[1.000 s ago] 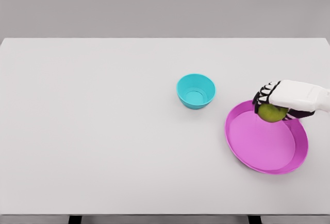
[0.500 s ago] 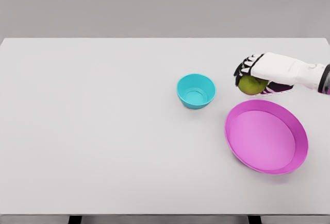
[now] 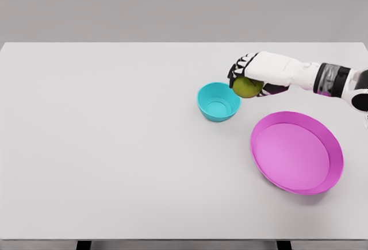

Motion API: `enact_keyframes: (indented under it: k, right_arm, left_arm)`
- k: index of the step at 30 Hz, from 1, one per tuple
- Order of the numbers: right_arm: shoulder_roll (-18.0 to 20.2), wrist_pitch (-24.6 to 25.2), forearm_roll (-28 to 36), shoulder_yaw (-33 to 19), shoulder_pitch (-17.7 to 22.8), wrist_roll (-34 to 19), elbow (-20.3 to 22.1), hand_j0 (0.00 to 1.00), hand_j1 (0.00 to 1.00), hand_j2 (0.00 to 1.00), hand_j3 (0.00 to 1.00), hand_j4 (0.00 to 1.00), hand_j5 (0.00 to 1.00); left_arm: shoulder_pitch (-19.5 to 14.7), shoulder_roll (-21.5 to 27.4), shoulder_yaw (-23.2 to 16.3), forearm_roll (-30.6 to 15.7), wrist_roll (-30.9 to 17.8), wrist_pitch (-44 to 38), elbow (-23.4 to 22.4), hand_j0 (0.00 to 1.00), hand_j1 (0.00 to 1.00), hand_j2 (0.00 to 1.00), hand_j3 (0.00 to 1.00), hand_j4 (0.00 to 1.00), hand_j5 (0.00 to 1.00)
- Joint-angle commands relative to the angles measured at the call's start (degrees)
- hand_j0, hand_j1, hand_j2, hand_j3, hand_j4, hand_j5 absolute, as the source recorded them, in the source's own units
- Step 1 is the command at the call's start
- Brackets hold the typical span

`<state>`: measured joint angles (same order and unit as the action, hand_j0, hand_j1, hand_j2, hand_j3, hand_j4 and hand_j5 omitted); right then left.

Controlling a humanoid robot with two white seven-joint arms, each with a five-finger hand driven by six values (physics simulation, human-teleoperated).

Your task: Put the apple from the pink plate into the blue bowl with your right arm

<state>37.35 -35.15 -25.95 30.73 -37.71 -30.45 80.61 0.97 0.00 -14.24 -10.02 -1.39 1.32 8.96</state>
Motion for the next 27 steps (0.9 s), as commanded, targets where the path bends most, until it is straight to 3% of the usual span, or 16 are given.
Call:
enact_keyframes:
  k: [1,18,27]
  right_arm:
    - [-1.6,0.2,-0.7,0.7,-0.1,0.0,-1.2,0.5,0.5,0.5,0.5,0.5,0.5]
    - [-7.4,0.2,-3.4,6.4,-4.2,0.0,-7.2,0.51,0.51,0.51,0.51,0.51,0.51]
    - [-7.8,0.2,-3.8,7.8,-4.8,0.0,-8.7,0.52,0.52,0.52,0.52,0.52,0.52]
  left_arm:
    - [0.0,0.0,0.0,0.0,0.0,0.0,0.0,1.0,1.0,1.0,1.0,1.0,1.0]
    - [0.0,0.0,0.0,0.0,0.0,0.0,0.0,1.0,1.0,1.0,1.0,1.0,1.0]
    - [0.0,0.0,0.0,0.0,0.0,0.0,0.0,1.0,1.0,1.0,1.0,1.0,1.0]
